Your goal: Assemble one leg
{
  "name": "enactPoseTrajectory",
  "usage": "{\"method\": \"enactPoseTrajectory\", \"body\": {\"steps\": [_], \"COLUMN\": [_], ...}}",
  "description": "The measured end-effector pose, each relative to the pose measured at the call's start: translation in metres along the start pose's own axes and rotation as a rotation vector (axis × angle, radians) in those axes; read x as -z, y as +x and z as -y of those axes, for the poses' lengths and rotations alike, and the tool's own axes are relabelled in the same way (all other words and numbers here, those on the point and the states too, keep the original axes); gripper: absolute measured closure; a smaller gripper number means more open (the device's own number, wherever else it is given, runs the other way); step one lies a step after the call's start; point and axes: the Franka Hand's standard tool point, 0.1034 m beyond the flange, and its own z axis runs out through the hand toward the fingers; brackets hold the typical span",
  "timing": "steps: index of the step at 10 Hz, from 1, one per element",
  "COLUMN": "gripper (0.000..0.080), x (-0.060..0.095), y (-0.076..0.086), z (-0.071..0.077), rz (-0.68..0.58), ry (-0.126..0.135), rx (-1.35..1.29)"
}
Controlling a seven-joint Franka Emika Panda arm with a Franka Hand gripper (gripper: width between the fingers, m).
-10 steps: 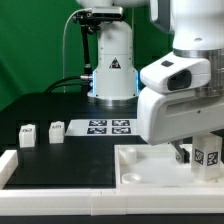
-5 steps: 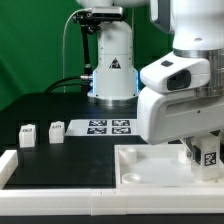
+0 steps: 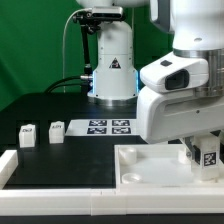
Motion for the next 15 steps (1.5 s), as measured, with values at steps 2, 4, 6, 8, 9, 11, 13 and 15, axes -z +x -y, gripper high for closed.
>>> {"method": "enactPoseTrajectory", "body": {"steps": [2,4,6,8,9,11,13,15], "gripper": [0.0510,0.0509,0.0509,0.0509,0.0509,0.0509,0.0498,0.0307], "x": [0.0000,0.0002,-0.0013,-0.0013,-0.0012,-0.0011,-0.0012,-0.0012], "y": [0.0008,0.0014,0.0012,0.0014,0.0015,0.0017,0.0017,0.0017], "z": [0.0002,0.0000,-0.0013,-0.0017,-0.0017,-0.0015,-0.0011,-0.0007], "rz": [-0.007,-0.012,-0.008,-0.006,-0.006,0.002,0.003,0.003], "ry": [0.000,-0.002,0.011,0.016,0.017,0.029,0.029,0.029], "rx": [-0.345,-0.618,-0.930,-1.162,-1.209,-1.467,-1.487,-1.436]}}
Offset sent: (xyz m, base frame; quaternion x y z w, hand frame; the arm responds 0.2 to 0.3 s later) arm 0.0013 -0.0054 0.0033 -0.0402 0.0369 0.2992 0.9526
